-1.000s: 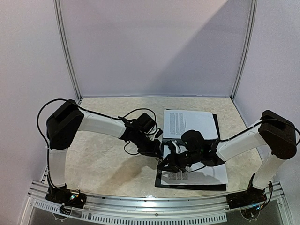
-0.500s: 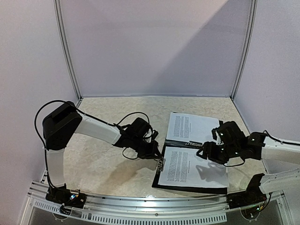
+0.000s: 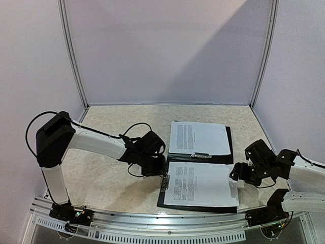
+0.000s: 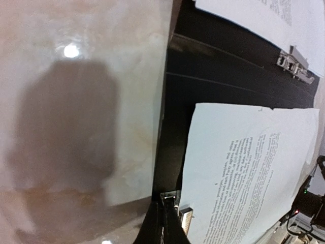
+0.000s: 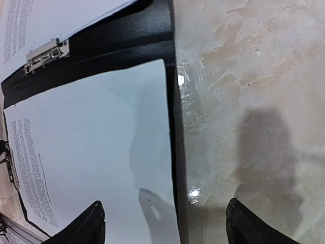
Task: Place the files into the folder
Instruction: Clamp the file and folder with some files.
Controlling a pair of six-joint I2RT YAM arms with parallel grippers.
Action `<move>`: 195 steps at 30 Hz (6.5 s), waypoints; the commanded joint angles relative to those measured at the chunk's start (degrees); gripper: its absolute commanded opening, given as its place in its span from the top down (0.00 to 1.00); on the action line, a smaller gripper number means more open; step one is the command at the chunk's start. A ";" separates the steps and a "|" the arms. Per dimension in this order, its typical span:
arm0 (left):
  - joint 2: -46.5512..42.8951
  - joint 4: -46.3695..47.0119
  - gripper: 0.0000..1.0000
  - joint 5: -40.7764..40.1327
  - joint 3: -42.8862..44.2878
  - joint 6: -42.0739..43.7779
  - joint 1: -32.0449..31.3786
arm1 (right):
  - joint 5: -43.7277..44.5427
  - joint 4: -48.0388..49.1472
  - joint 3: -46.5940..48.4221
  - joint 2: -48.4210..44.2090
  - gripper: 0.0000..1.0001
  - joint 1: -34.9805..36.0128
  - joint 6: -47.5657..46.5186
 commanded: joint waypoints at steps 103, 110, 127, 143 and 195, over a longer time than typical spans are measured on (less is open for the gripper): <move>-5.15 -3.25 0.54 -6.12 0.87 -14.94 -3.35 | 3.19 -7.53 7.94 15.39 0.01 5.23 -10.16; -8.91 -5.84 0.43 -12.89 2.11 -9.96 -2.03 | -2.04 -3.28 13.79 10.92 0.05 5.37 -11.01; -5.71 -5.82 0.67 -10.52 2.47 -2.23 -0.47 | -24.48 28.60 25.22 38.05 0.34 17.51 1.43; -7.78 -4.66 0.72 -9.89 -0.46 -2.26 0.79 | -33.03 42.20 30.81 52.17 0.67 18.12 12.19; -5.77 -4.36 0.73 -7.67 -0.10 -2.44 1.23 | -35.88 44.00 27.36 54.24 0.77 19.06 13.62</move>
